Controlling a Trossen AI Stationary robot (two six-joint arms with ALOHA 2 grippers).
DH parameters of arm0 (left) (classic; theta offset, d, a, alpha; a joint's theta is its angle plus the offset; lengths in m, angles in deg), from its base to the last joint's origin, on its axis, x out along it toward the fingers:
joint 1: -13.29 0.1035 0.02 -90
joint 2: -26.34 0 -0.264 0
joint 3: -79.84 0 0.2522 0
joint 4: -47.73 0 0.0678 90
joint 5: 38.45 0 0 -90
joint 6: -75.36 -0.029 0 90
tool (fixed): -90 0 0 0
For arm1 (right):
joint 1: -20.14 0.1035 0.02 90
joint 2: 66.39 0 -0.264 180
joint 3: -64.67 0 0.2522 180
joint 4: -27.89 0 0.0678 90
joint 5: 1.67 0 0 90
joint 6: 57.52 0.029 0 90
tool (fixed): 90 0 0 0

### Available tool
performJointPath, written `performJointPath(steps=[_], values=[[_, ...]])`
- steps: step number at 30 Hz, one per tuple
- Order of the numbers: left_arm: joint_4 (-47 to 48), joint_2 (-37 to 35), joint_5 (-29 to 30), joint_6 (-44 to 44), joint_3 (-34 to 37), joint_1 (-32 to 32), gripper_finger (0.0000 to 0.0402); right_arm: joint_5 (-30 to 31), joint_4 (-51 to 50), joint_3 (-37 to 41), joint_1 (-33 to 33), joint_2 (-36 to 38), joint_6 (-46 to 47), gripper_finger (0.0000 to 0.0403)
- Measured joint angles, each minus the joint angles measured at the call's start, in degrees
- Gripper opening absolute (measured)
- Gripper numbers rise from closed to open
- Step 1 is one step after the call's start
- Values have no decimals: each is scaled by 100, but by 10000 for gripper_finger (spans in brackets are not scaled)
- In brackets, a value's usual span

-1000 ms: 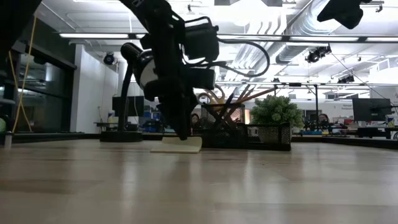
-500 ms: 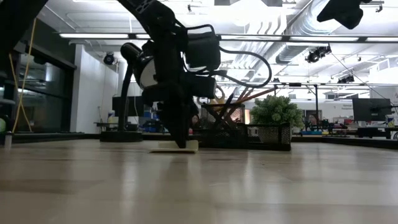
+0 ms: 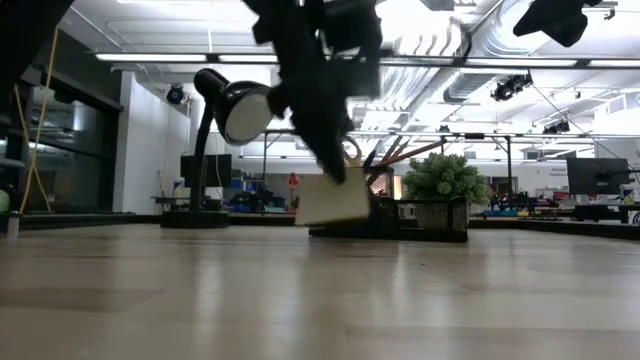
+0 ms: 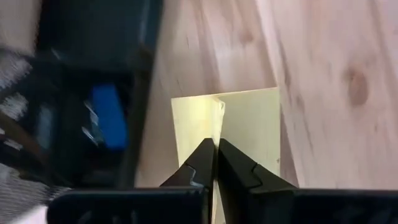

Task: Pick and place office supplies into organizer
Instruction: Put the sticky notes into the desk organizer

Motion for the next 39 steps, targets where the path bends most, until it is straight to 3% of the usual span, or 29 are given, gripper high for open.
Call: performJointPath(steps=[13, 22, 27, 39], values=[[379, -15, 84, -500, -1392, -81, 0, 113, -51, 0, 0, 479, 0, 11], [94, 81, -286, -796, -1414, -79, 0, 184, -48, 0, 2, 548, 0, 11], [-62, 215, -25, -906, -1408, -79, 0, 184, -46, 0, 1, 545, 5, 11], [-270, 444, -69, -1050, -1419, -81, 0, 184, -37, 0, 2, 545, 20, 11]])
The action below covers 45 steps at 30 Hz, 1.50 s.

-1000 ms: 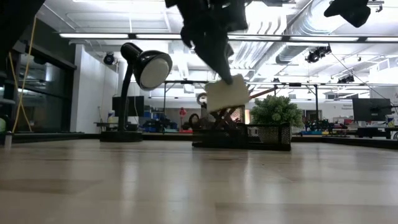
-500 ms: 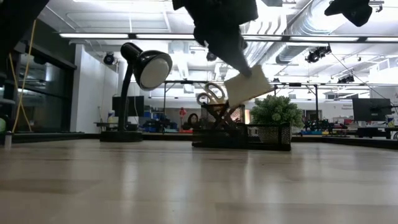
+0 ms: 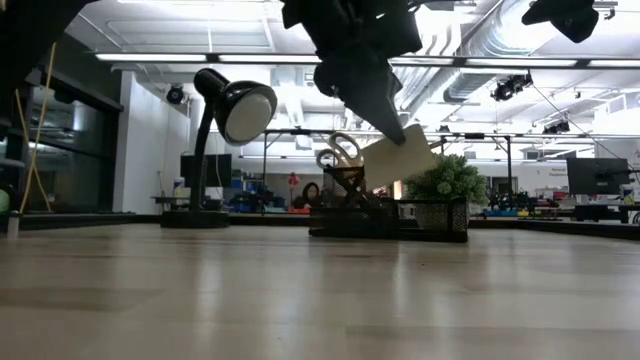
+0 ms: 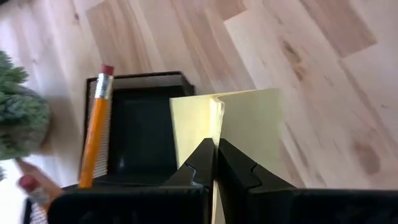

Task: Pick and place office supplies into organizer
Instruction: Put the sticky notes into the desk organizer

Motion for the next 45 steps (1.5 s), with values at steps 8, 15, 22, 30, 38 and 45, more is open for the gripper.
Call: performJointPath(steps=[8, 15, 22, 30, 38, 45], values=[[151, 96, 355, -366, -576, -72, 0, 13, 0, 0, -1, 0, 0, 11], [1226, 840, 666, -868, -1845, -82, 0, 21, 3, 0, -2, -3, 22, 11], [1618, 1341, 821, -1062, -2456, -57, 0, 22, 4, -2, -2, -20, 24, 11], [1185, 1404, 1073, -1080, -2481, -72, 0, -98, 0, -2, -2, -42, -1, 11], [1246, 1511, 1245, -1226, -2474, 70, 0, -66, -2, -2, 0, -42, -3, 11], [1047, 1726, 1180, -1252, -2475, 114, 0, -66, -2, -2, -2, -42, 20, 11]])
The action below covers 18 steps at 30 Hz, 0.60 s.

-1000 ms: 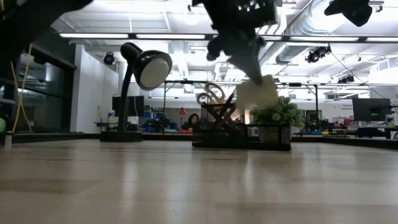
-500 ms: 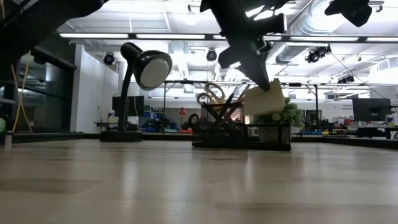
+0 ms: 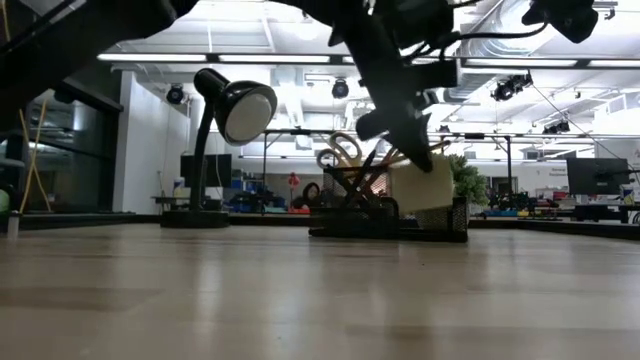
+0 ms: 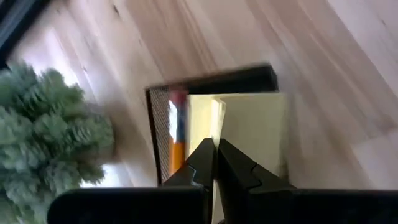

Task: Pick and place office supplies into organizer
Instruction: Put the sticky notes into the desk organizer

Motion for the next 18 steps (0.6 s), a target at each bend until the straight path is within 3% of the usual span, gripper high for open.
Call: performJointPath(steps=[6, 11, 18], values=[[-82, 53, -195, -7, 0, -4, 0, 26, 0, 0, 2, 0, 2, 11], [-185, 50, 374, -8, 0, 0, 0, 31, 0, 0, 1, 0, 4, 11], [-141, 50, 437, -6, 0, 5, 0, 44, 0, 0, 2, 0, 4, 11]])
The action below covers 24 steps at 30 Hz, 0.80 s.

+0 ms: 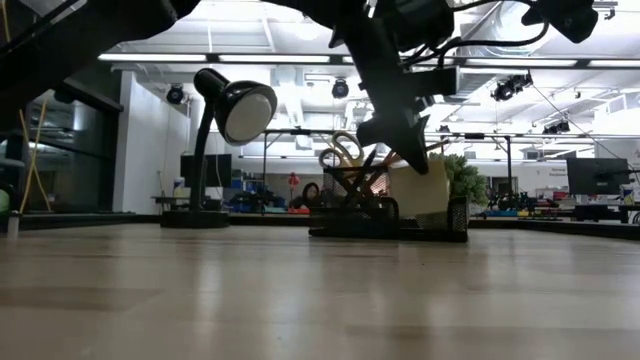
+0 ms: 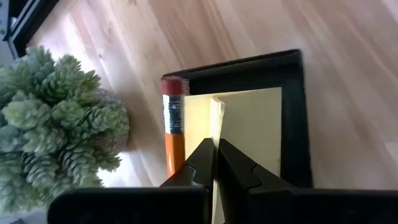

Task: Pick and place office supplies into organizer
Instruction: Put the sticky notes into the desk organizer

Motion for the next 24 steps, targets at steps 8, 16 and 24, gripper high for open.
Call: performJointPath(steps=[8, 16, 24], values=[[13, 0, -155, 27, 0, -5, 2, -23, 0, 0, 0, 0, 0, 11], [11, -2, -153, 42, 0, -5, 29, -42, 0, 0, -2, 0, 2, 11], [11, -4, -153, 68, 0, -5, 61, -44, 0, 0, -2, 0, 2, 11]])
